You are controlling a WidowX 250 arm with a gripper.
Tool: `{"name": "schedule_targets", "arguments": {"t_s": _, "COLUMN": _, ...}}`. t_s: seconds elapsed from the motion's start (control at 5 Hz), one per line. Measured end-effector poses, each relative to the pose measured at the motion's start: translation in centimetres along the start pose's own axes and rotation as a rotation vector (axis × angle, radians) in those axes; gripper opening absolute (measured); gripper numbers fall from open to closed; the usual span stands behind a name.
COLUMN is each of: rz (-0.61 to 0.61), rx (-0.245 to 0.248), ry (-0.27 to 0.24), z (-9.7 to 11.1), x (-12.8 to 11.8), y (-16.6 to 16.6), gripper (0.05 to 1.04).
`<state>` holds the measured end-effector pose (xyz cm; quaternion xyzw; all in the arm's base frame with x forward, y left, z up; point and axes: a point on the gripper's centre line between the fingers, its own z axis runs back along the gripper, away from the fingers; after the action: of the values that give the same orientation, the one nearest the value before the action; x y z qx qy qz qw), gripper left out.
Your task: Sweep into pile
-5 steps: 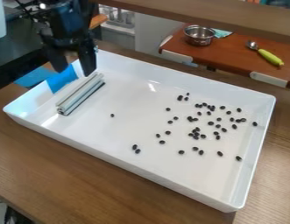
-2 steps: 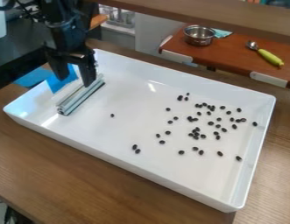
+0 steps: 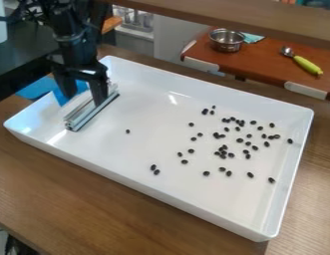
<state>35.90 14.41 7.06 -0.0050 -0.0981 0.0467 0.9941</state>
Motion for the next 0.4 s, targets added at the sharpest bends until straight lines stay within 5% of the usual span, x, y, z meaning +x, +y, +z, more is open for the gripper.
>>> {"name": "schedule_targets", "arguments": {"t_s": 0.4, "rz": 0.004, "rx": 0.051, "ry": 0.016, "z": -1.34, "x": 0.04, "y": 0.37, "gripper": 0.950}}
